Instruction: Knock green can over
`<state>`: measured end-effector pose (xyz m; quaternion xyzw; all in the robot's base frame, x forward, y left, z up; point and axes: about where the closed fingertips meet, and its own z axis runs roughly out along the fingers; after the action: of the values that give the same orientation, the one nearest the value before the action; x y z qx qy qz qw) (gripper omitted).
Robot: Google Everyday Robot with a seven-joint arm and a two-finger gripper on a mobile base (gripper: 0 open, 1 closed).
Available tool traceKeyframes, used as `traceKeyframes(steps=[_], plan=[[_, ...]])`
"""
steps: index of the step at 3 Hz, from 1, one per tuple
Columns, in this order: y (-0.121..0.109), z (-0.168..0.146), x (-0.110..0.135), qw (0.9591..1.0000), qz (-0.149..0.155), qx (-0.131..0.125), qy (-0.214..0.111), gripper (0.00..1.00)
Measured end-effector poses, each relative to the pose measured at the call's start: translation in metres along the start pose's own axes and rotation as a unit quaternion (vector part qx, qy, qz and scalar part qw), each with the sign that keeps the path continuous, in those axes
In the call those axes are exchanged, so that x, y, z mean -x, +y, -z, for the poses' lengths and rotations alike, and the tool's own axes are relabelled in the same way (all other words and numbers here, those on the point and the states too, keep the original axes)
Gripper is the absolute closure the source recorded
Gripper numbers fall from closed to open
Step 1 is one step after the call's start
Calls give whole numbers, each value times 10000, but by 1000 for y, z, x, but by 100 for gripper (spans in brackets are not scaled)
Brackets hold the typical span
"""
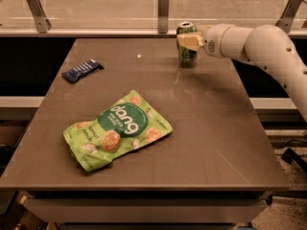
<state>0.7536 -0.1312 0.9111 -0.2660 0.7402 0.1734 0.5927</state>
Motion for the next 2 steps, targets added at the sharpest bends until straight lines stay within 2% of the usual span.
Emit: traceKeyframes(steps=[1,2], plan=[[0,10,8,9987,255,6,438,100],[0,18,15,9939,567,-1,949,100]])
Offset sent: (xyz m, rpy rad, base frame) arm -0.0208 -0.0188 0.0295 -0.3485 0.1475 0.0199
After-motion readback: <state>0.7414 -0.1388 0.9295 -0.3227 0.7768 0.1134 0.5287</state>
